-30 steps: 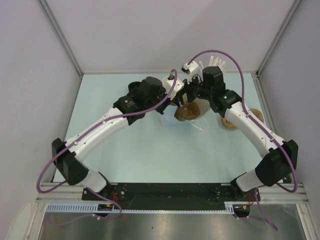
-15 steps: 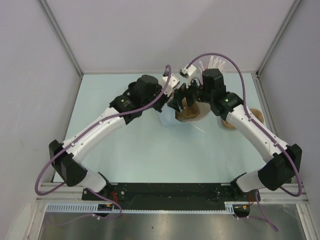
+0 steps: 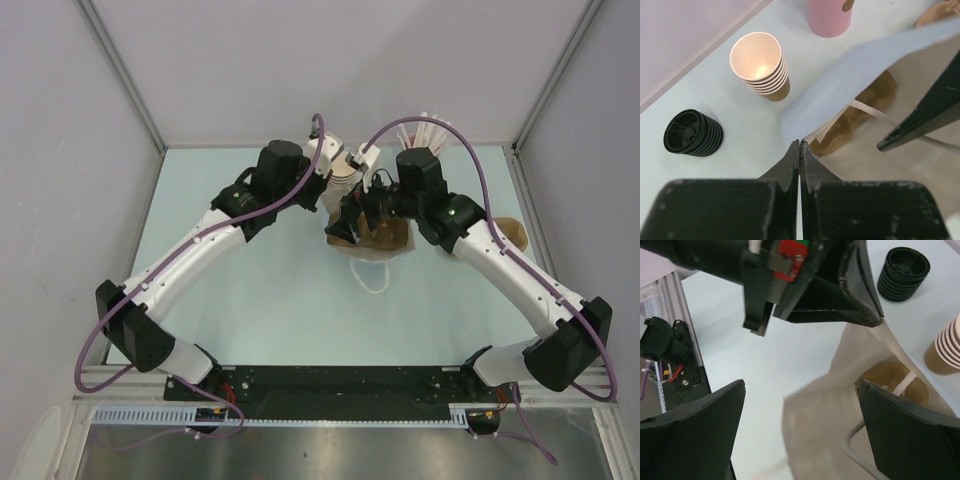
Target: Pack the takeout coffee
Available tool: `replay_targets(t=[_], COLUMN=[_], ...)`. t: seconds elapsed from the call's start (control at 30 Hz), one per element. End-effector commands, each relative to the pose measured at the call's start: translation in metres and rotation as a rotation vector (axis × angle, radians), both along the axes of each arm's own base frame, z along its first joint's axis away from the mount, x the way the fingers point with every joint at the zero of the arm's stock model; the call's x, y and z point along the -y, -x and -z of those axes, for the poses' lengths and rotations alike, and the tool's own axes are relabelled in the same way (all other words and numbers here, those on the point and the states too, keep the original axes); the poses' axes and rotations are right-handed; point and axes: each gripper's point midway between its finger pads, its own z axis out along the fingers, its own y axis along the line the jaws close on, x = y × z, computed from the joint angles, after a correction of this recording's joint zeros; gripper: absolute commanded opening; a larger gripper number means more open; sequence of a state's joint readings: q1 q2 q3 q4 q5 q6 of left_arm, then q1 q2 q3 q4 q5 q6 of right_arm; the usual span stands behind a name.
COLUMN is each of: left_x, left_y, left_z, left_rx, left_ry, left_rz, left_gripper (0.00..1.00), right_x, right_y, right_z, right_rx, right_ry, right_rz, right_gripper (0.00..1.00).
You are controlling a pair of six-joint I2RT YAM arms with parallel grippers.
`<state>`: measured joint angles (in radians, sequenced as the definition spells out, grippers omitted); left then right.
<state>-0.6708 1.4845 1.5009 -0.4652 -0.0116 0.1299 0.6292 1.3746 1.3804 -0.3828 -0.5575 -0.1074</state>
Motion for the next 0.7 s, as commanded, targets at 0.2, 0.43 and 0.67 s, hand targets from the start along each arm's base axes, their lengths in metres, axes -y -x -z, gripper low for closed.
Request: replay_targets(t=[0.2,0.43,0.67], left_x=[0.014,0.002,0.0], left_y=[0.014,0.0,-0.004], left_z=[-0.014,-0.014,-0.015], left_rx=[-0.012,0.003,0.007], left_ry=[0.084,0.067,0.081], left_rz=[0.098,-0.012,-0.042], left_gripper=[0.0,0.0,0.0], right_x=[0.012,0.017,0.02], right_y=[-0.032,-0.031,-0.038], right_z=[-0.016,-0.011,0.015], right_rx=[0.05,0.027,-0.022], right_ry=[-0.044,-0.037,0.02], right_rz=[0.149,0.124,0.141], right_gripper=[1.0,1.0,1.0])
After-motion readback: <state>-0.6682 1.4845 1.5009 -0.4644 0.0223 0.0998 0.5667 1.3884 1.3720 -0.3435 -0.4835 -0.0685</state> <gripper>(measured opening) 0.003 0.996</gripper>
